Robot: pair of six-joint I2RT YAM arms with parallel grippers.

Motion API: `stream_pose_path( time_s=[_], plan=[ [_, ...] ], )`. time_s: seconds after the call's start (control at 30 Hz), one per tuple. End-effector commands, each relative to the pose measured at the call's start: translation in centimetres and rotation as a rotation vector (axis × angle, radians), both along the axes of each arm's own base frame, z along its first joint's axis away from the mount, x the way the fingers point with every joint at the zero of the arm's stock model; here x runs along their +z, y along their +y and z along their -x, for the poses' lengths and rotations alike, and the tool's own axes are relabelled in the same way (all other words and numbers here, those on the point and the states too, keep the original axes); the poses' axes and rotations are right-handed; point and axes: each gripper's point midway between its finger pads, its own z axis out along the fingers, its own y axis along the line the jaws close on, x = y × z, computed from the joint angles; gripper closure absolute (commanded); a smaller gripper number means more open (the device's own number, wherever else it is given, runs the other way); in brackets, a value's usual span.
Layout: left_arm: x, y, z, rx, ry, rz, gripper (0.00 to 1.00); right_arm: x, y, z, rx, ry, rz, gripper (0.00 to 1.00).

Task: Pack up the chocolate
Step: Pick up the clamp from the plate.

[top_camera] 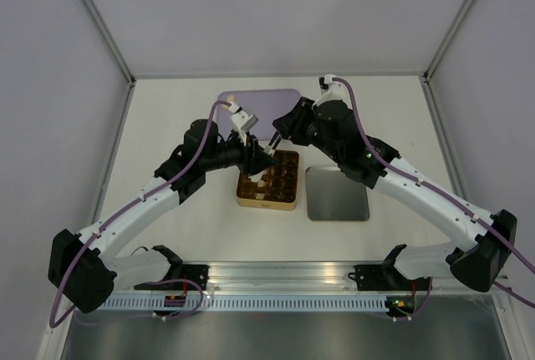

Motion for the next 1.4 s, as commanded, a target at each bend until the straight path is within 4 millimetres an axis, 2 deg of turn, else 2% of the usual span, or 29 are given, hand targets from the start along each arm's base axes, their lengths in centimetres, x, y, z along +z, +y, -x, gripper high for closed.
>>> stream_pose_path(
  time_s=[0.0, 0.17, 0.23, 0.27, 0.3, 0.33, 0.37, 0.4, 0.43, 0.47, 0.5, 0.57, 0.6, 0.77, 1.03, 1.13, 1.27, 1.37],
  plan=[
    [1.3, 0.1, 0.5, -0.013, -0.002, 0.031, 0.63, 2.8, -0.2, 0.1, 0.023, -0.108, -0.041, 0.58],
    [0.9, -0.5, 2.2, -0.079, 0.098, 0.070, 0.64, 2.7, 0.0, 0.6, 0.089, -0.182, 0.012, 0.35],
    [1.2, -0.7, 3.0, -0.107, 0.127, 0.092, 0.64, 2.8, -0.3, 0.8, 0.112, -0.218, 0.034, 0.34],
    [1.6, -0.8, 3.3, -0.115, 0.150, 0.109, 0.64, 2.2, 0.0, 1.2, 0.140, -0.218, 0.035, 0.33],
    [1.8, -0.9, 3.9, -0.137, 0.167, 0.120, 0.64, 3.0, 0.0, 1.3, 0.160, -0.252, 0.008, 0.32],
    [2.2, -0.9, 4.1, -0.133, 0.200, 0.137, 0.64, 2.0, 0.0, 1.6, 0.187, -0.252, 0.006, 0.31],
    [2.5, -0.9, 4.4, -0.131, 0.215, 0.149, 0.67, 3.5, 0.8, 2.3, 0.249, -0.308, -0.066, 0.30],
    [3.2, -1.0, 4.4, -0.141, 0.206, 0.176, 0.67, 4.6, 0.2, 2.6, 0.269, -0.357, -0.104, 0.29],
    [3.5, -1.0, 4.8, -0.140, 0.240, 0.195, 0.68, 3.5, 0.2, 3.0, 0.293, -0.352, -0.130, 0.27],
    [3.8, -1.0, 5.0, -0.142, 0.253, 0.209, 0.69, 5.4, 0.4, 4.3, 0.367, -0.429, -0.191, 0.25],
    [4.3, -1.1, 5.2, -0.139, 0.287, 0.234, 0.69, 4.8, 0.0, 4.3, 0.383, -0.443, -0.195, 0.25],
    [4.6, -1.3, 5.1, -0.134, 0.323, 0.255, 0.71, 6.0, -0.1, 5.2, 0.422, -0.500, -0.233, 0.24],
    [4.7, -1.4, 5.3, -0.145, 0.346, 0.261, 0.72, 5.9, 0.1, 5.8, 0.460, -0.509, -0.242, 0.24],
    [6.4, -1.9, 6.7, -0.240, 0.439, 0.337, 0.75, 7.6, -0.2, 6.2, 0.451, -0.549, -0.323, 0.26],
    [8.3, -1.4, 7.2, -0.227, 0.462, 0.384, 0.75, 7.8, 0.2, 7.1, 0.500, -0.524, -0.355, 0.31],
    [8.4, -1.4, 7.4, -0.232, 0.491, 0.386, 0.75, 8.1, 0.3, 7.4, 0.512, -0.522, -0.378, 0.34],
    [8.7, -1.3, 7.6, -0.240, 0.495, 0.400, 0.76, 8.4, 0.4, 7.9, 0.539, -0.524, -0.400, 0.44],
    [9.0, -1.2, 7.6, -0.233, 0.494, 0.408, 0.76, 8.3, 0.5, 8.3, 0.558, -0.510, -0.405, 0.45]
  ],
)
